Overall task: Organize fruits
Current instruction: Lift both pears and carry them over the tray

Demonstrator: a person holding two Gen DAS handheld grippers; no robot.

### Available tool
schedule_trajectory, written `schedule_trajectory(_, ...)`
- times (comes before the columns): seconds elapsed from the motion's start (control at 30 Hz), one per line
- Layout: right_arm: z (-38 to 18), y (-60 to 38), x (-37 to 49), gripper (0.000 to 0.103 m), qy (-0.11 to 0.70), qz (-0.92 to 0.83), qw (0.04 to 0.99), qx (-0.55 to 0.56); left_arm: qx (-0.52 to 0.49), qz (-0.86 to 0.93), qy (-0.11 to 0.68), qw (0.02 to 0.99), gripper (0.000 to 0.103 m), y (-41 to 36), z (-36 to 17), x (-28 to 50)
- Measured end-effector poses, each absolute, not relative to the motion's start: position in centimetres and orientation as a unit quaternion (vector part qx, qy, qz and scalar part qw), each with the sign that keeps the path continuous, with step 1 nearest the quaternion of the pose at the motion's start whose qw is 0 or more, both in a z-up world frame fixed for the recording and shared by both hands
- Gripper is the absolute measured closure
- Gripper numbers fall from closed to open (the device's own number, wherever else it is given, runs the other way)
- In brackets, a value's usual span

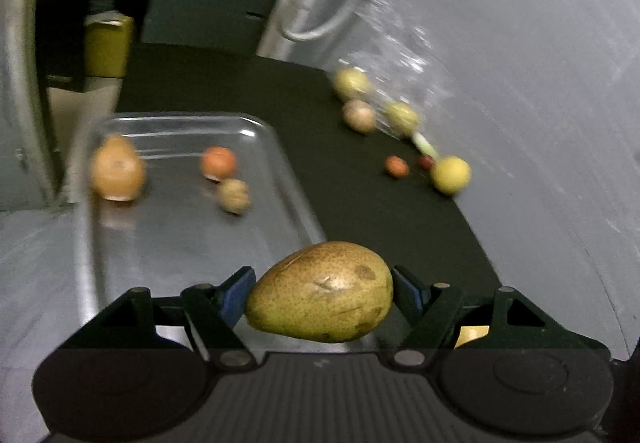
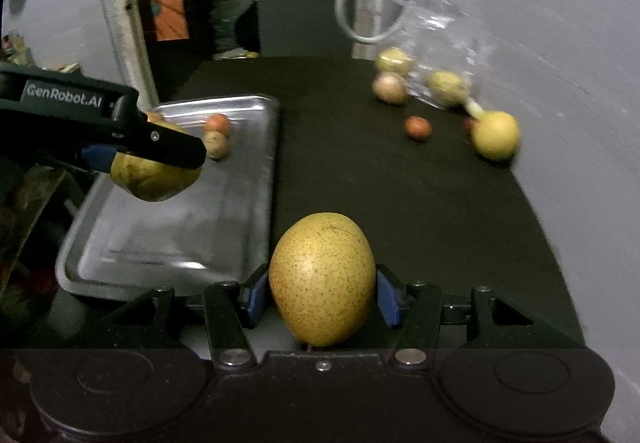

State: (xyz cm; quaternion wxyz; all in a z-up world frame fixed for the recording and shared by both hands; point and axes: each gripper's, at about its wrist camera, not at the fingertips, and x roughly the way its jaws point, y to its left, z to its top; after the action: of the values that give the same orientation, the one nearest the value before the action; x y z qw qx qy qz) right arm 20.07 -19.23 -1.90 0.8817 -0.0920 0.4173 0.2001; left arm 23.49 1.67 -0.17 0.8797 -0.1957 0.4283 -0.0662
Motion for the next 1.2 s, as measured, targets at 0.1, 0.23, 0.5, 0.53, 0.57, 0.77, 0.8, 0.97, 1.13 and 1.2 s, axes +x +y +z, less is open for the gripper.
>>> schedule_trajectory(0.1, -1.6, -17.2, 20.3, 0.047, 0.408, 0.224, 0.879, -0.103, -0.197, -0.04, 0.421, 0.884, 0.026, 3.4, -0.2, 23.1)
schedule_trajectory(0.23, -1.8, -14.8, 20.5, 0.047, 0.409, 0.249, 0.871, -0.109, -0.209, -0.017, 0.42, 0.883, 0.026, 5.5, -0.6, 22.4)
schedule_trajectory(0.5, -3.1, -10.6, 20.1, 0.047, 0.423, 0.284, 0.853, -0.112, -0.219, 0.007, 0.434, 0.874, 0.026, 8.6, -2.0, 21.0)
schedule_trajectory(0.53, -3.3, -10.1, 20.1, 0.047, 0.425, 0.286, 0.851, -0.113, -0.219, 0.008, 0.435, 0.873, 0.026, 8.9, -2.1, 20.8)
schedule_trajectory(0.57, -3.5, -9.7, 20.0, 0.047, 0.427, 0.287, 0.85, -0.114, -0.22, 0.009, 0.436, 0.873, 0.026, 9.3, -2.3, 20.7)
schedule_trajectory(0.77, -4.2, -7.4, 20.8, 0.047, 0.426, 0.286, 0.849, -0.125, -0.22, 0.01, 0.438, 0.872, 0.026, 10.7, -2.9, 21.0)
schedule_trajectory(0.8, -4.3, -7.1, 21.1, 0.047, 0.425, 0.284, 0.85, -0.126, -0.219, 0.009, 0.438, 0.872, 0.026, 10.8, -3.0, 21.3)
schedule_trajectory(0.97, -4.6, -5.4, 23.5, 0.047, 0.419, 0.265, 0.859, -0.125, -0.196, 0.005, 0.438, 0.877, 0.026, 11.5, -3.3, 22.8)
schedule_trajectory(1.13, -5.1, -4.1, 25.3, 0.047, 0.416, 0.251, 0.865, -0.125, -0.184, 0.009, 0.443, 0.877, 0.026, 12.1, -4.0, 24.4)
schedule_trajectory(1.2, -5.3, -3.8, 25.8, 0.047, 0.418, 0.245, 0.866, -0.125, -0.182, 0.006, 0.439, 0.88, 0.026, 12.1, -4.1, 24.9)
